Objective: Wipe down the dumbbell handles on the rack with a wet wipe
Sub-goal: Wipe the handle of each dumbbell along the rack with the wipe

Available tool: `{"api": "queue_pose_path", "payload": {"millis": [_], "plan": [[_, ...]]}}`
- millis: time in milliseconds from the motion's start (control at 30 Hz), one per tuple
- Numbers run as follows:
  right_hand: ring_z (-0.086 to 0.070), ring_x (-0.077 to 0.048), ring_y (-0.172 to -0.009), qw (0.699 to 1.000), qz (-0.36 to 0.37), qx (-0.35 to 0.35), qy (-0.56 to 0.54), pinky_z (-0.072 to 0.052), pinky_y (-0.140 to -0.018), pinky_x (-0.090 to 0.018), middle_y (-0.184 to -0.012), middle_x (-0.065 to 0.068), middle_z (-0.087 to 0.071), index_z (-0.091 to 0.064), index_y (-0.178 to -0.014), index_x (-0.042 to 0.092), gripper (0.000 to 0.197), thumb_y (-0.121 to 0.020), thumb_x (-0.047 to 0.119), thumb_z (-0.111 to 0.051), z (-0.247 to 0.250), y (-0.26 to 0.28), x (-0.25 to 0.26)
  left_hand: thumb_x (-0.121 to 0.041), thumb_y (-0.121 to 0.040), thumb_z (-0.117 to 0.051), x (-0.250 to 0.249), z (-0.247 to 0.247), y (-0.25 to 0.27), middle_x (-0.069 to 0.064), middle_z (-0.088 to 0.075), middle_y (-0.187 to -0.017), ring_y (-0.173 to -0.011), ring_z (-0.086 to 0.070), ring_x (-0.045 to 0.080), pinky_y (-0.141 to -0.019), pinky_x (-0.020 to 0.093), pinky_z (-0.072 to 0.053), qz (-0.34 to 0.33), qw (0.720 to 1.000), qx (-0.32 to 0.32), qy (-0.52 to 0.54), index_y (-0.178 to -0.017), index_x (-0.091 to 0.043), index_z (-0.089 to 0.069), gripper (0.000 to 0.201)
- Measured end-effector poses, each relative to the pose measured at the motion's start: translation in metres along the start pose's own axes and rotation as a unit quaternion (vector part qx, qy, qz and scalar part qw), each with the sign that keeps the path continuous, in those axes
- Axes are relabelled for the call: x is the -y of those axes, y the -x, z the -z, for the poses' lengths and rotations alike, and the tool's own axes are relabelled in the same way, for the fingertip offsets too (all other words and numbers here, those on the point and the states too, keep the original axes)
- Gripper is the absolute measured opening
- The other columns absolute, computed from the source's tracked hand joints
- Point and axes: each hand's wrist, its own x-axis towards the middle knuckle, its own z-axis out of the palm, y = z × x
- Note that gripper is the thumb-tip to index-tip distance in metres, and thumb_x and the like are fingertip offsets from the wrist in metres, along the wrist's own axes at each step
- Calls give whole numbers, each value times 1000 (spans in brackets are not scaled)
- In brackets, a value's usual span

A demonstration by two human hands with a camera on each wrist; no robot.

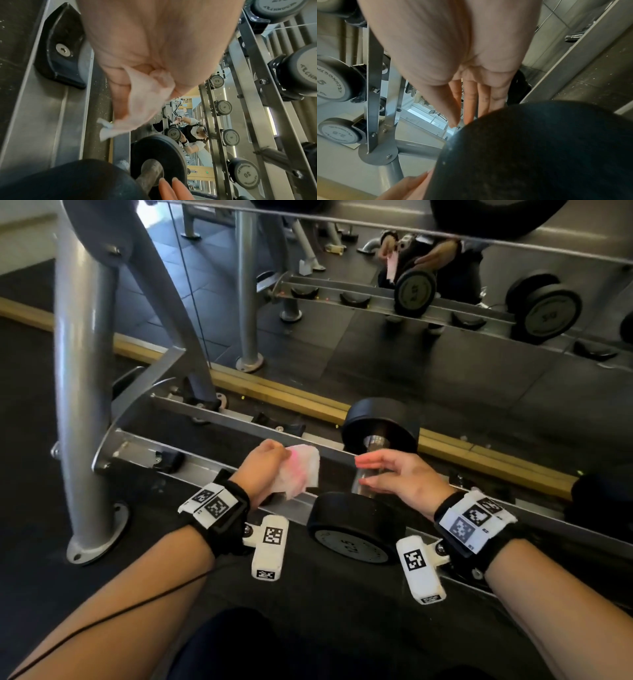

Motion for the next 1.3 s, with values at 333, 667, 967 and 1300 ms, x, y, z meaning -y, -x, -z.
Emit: {"api": "queue_pose_path", "payload": {"millis": [333, 667, 967, 1300], "plan": [[-62, -12, -118, 995, 1, 10, -95, -43, -109, -43, -122, 4, -70, -68, -122, 26, 30, -96, 14, -59, -7, 41, -33, -19, -104, -44, -11, -56, -23, 18, -60, -97, -90, -58, 32, -83, 43, -50, 21, 970, 209, -121, -123, -5, -62, 29], [-67, -13, -109, 988, 12, -19, -151, -54, -90, -24, -114, 1, -73, -68, -121, 18, 27, -96, 18, -58, -17, 53, -48, -2, -105, -36, -12, -71, -28, 20, -61, -135, -115, -64, 26, -88, 29, -58, 89, 937, 299, -155, -141, -5, -53, 40], [-66, -10, -109, 981, 19, -19, -194, -53, -83, -17, -117, 6, -71, -64, -128, 18, 31, -99, 14, -52, -23, 60, -53, -7, -105, -42, -23, -51, -38, 13, -65, -129, -118, -64, 28, -102, 41, -52, 20, 932, 276, -234, -131, -16, -64, 36], [-66, -15, -112, 963, 35, -58, -262, -54, -85, -22, -121, -4, -69, -60, -130, 11, 33, -98, 9, -49, -34, 66, -66, -8, -106, -42, -19, -79, -46, 7, -69, -122, -113, -67, 20, -88, 25, -55, 19, 912, 297, -281, -132, -14, -63, 34]]}}
